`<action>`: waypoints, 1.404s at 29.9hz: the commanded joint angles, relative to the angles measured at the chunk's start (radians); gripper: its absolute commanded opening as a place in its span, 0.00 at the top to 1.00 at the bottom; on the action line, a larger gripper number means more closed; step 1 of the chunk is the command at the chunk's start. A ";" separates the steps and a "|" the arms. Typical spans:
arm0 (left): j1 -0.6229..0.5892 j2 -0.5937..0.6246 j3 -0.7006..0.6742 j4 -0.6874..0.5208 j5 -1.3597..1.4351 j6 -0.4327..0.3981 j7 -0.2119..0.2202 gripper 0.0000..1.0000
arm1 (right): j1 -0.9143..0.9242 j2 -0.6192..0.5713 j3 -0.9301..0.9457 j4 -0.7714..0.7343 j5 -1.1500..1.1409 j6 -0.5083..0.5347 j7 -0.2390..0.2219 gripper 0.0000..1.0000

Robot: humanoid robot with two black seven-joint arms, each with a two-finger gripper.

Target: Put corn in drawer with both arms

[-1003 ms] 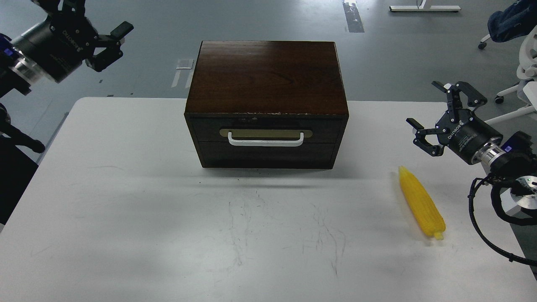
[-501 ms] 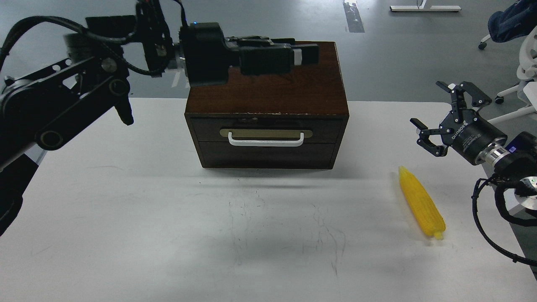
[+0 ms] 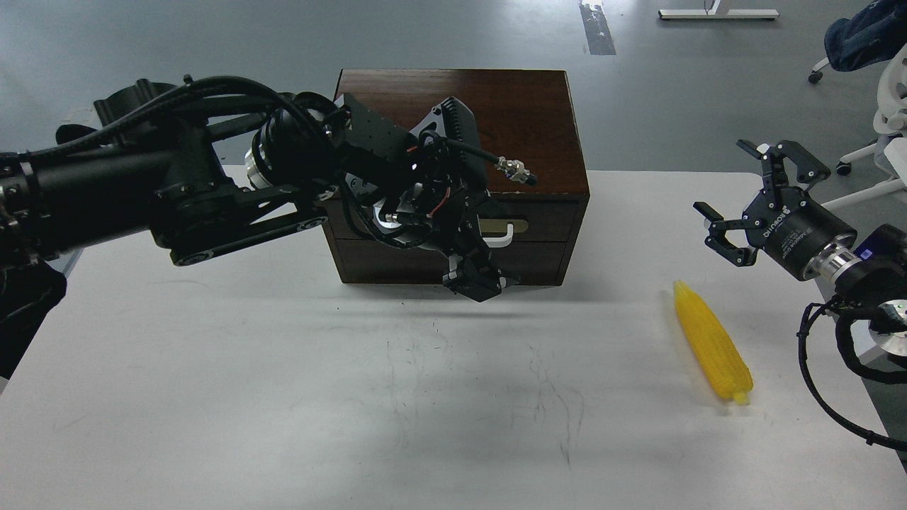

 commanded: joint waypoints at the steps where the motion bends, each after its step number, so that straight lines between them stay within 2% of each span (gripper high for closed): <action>1: 0.004 -0.021 0.003 0.038 0.045 0.000 0.000 0.02 | 0.000 -0.002 0.001 0.000 0.000 0.000 0.000 0.00; 13: 0.014 -0.012 0.075 0.089 0.057 0.000 0.000 0.02 | 0.000 -0.002 0.001 0.000 0.000 0.000 0.000 0.00; 42: 0.061 -0.006 0.115 0.084 0.074 0.000 0.000 0.02 | -0.001 -0.005 0.002 -0.002 0.002 0.000 0.000 0.00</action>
